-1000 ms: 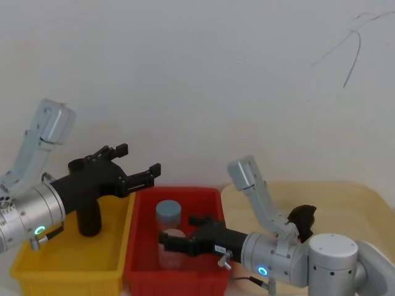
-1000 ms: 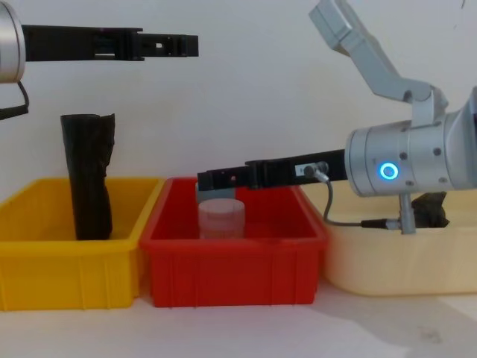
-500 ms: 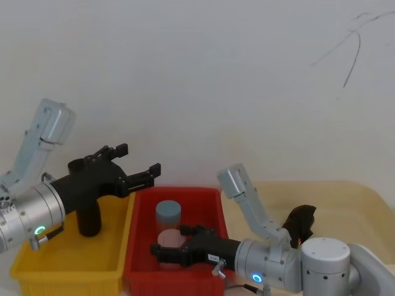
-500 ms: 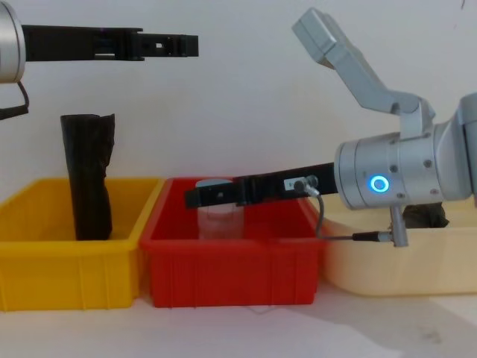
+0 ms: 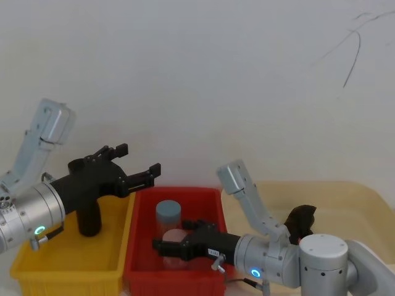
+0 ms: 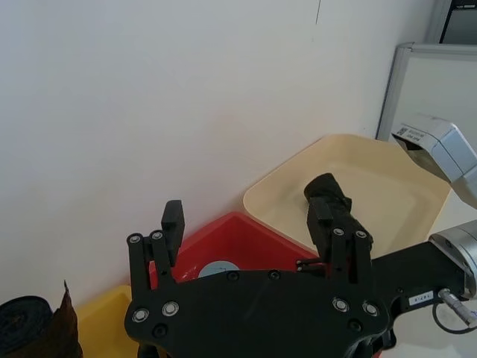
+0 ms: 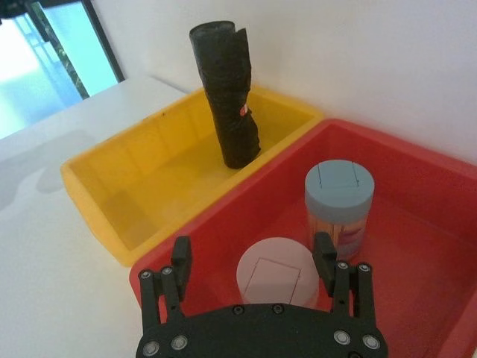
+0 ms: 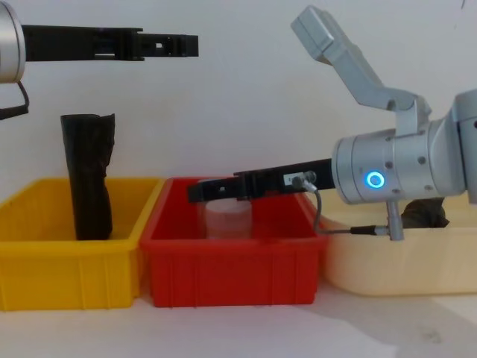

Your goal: Pick up the garbage bag with the one hand and transfer it to the other hand.

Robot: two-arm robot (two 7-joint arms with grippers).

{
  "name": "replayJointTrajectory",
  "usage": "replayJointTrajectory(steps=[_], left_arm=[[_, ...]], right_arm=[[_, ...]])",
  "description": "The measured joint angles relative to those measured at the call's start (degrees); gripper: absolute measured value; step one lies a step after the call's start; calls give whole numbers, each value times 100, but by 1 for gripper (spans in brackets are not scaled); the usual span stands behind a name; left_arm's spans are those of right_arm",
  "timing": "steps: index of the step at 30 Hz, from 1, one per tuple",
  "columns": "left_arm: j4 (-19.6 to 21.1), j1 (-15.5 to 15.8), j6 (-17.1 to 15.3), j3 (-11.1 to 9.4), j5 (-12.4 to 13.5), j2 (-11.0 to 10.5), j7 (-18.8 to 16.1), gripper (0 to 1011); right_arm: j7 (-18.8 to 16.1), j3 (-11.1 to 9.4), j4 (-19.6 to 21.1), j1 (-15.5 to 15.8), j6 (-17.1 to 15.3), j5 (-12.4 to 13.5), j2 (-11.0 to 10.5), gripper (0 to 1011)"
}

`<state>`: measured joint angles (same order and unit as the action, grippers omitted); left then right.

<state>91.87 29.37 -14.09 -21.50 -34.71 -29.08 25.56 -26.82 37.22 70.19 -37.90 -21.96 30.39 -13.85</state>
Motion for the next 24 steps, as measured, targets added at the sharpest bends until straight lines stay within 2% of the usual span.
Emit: replayJointTrajectory(steps=[24], left_arm=[[0,0,0,0,0,0,0,1001]], right_arm=[[12,-51,99,14,88,-89,-23,999]])
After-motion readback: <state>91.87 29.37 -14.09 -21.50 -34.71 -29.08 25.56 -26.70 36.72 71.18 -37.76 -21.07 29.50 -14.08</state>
